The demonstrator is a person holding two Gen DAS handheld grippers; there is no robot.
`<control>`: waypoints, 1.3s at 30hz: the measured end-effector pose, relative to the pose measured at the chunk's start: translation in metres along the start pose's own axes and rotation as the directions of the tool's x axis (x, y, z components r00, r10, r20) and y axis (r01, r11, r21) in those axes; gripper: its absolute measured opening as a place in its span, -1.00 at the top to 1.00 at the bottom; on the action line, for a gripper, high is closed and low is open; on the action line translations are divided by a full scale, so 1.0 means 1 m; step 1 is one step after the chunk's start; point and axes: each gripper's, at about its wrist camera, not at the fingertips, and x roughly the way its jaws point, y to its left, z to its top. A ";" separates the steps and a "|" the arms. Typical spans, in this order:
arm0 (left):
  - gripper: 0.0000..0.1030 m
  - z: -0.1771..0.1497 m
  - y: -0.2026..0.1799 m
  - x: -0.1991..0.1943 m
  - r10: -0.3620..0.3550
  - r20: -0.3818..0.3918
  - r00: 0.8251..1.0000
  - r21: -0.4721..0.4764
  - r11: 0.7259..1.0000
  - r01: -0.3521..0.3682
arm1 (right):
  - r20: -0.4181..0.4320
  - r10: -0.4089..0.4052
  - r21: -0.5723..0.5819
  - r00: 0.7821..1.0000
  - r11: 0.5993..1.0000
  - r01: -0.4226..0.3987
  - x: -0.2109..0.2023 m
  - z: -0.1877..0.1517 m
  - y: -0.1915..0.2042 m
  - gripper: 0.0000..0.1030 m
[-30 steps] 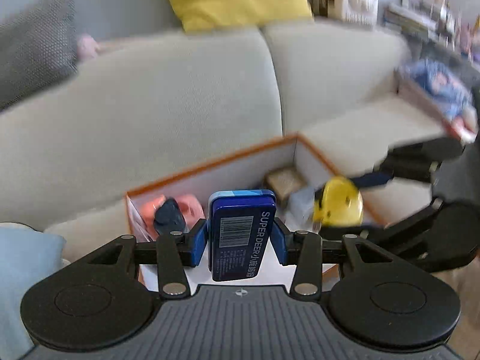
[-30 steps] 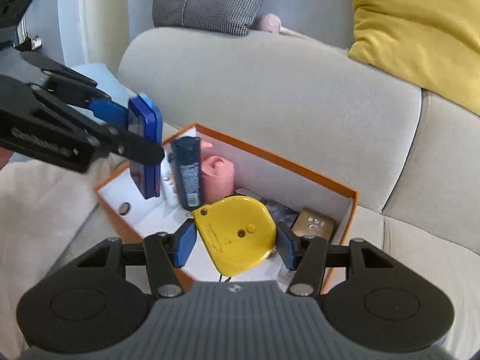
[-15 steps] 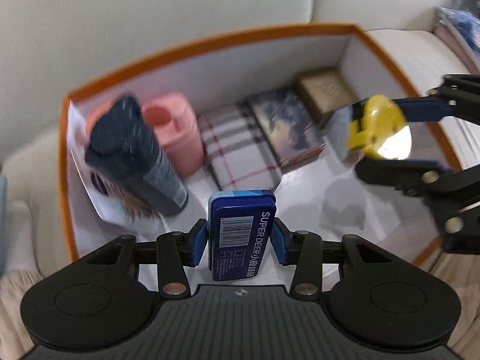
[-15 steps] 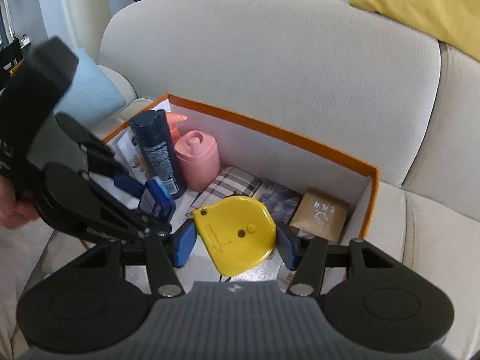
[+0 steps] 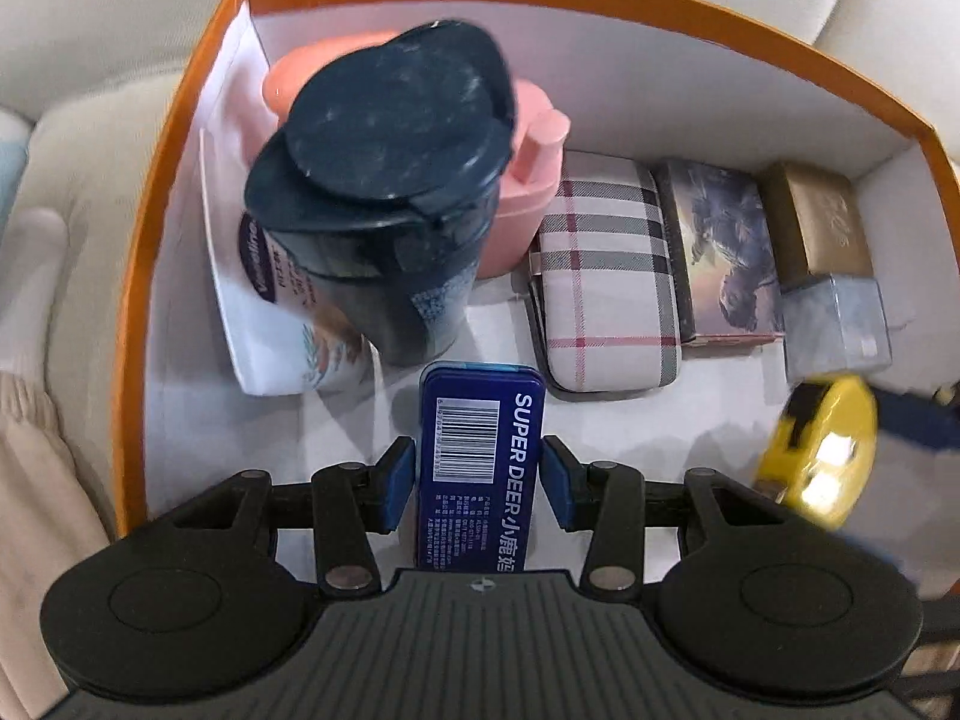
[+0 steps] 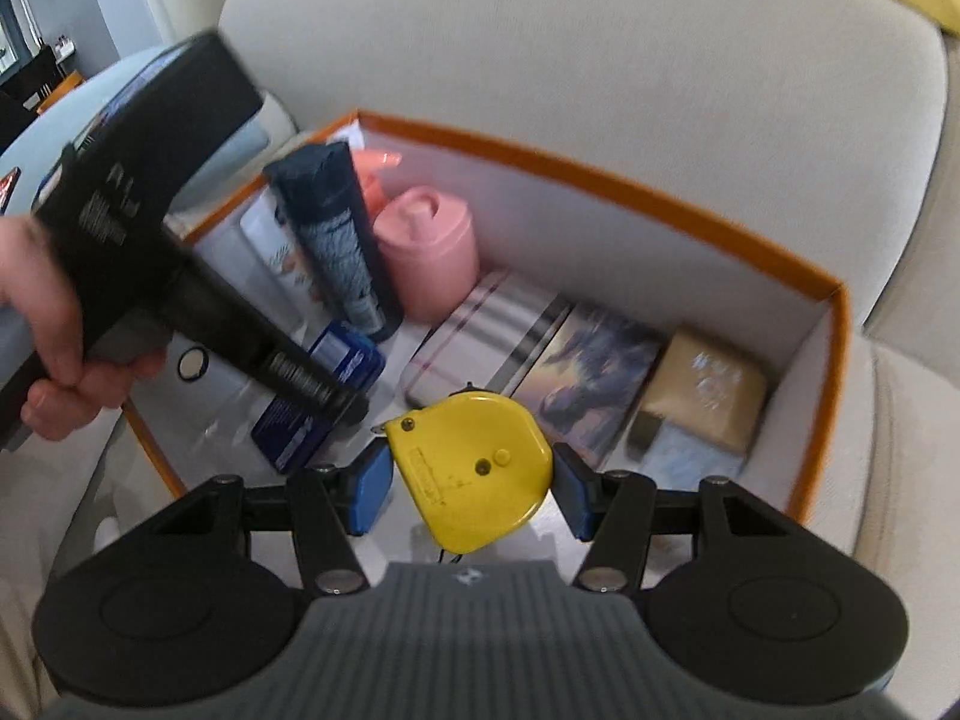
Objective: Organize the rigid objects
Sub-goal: 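Lower the tin with the left tool while the right tool lowers the tape measure into the box, then open both tools to release the tin and tape measure and withdraw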
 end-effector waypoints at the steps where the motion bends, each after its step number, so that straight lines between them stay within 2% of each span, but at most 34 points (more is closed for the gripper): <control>1: 0.00 -0.001 0.000 0.001 -0.011 -0.006 1.000 -0.009 1.000 0.011 | -0.014 0.005 0.006 1.000 1.000 -0.005 0.003 0.000 0.001 -0.13; 4: -0.10 -0.006 0.001 0.002 -0.034 0.001 0.999 -0.018 0.999 0.034 | -0.045 0.019 0.027 0.999 0.999 -0.018 0.011 0.001 0.003 -0.13; 6: -0.25 -0.011 0.000 -0.001 -0.058 0.017 0.998 -0.008 0.998 0.058 | -0.063 0.022 0.035 0.998 0.999 -0.020 0.015 0.002 0.005 -0.13; 9: -0.25 -0.021 0.001 -0.014 -0.100 0.061 0.993 -0.001 0.995 0.100 | -0.096 0.022 0.047 0.995 0.999 -0.017 0.021 0.005 0.007 -0.13; 12: -0.26 -0.040 -0.003 -0.038 -0.126 0.166 0.978 0.061 0.991 0.117 | -0.137 0.023 0.067 0.990 0.998 -0.014 0.026 0.011 0.008 -0.13; 15: -0.26 -0.056 -0.001 -0.052 -0.126 0.256 0.959 0.116 0.988 0.099 | -0.178 0.034 0.098 0.983 0.995 -0.017 0.033 0.018 0.010 -0.13; 18: -0.24 -0.051 0.013 -0.057 -0.137 0.306 0.942 0.128 0.986 0.102 | -0.216 0.017 0.123 0.976 0.992 0.010 0.044 0.023 0.016 -0.13; 26: -0.20 -0.050 0.021 -0.071 -0.206 0.372 0.905 0.129 0.977 0.169 | -0.308 -0.045 0.093 0.950 0.993 0.077 0.065 0.027 0.034 -0.12; 34: -0.20 -0.052 0.029 -0.080 -0.246 0.382 0.891 0.113 0.969 0.219 | -0.354 -0.082 0.066 0.932 0.992 0.112 0.073 0.027 0.036 -0.12; 39: -0.24 -0.054 0.029 -0.087 -0.242 0.421 0.874 0.105 0.970 0.218 | -0.341 -0.116 0.039 0.933 0.990 0.138 0.067 0.028 0.039 -0.30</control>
